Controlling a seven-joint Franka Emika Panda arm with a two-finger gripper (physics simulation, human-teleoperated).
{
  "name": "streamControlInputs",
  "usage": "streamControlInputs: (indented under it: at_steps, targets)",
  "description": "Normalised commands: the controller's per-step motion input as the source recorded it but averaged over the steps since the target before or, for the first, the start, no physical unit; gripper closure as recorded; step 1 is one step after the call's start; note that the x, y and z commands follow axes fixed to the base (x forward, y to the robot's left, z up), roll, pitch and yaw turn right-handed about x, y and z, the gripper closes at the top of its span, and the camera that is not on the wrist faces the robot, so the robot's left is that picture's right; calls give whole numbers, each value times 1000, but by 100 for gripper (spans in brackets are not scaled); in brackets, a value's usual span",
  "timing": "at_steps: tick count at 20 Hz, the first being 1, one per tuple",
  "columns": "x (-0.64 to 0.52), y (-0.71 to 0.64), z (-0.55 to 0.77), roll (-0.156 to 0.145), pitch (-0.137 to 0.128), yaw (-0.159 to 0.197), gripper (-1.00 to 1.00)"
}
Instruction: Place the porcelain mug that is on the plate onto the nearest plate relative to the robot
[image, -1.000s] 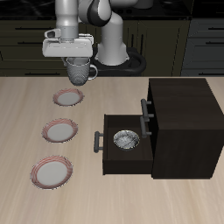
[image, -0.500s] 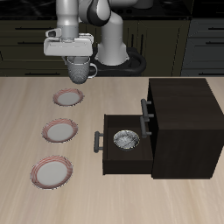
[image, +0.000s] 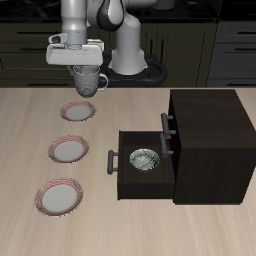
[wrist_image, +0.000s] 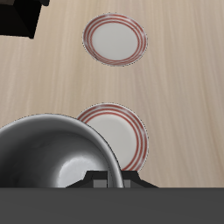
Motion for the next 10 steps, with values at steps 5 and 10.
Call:
streamControlInputs:
  at_steps: [5,10]
  targets:
    - [145,-103,-76,-14,-21,3,100]
    - [87,-124,-213,-33,20,-12,100]
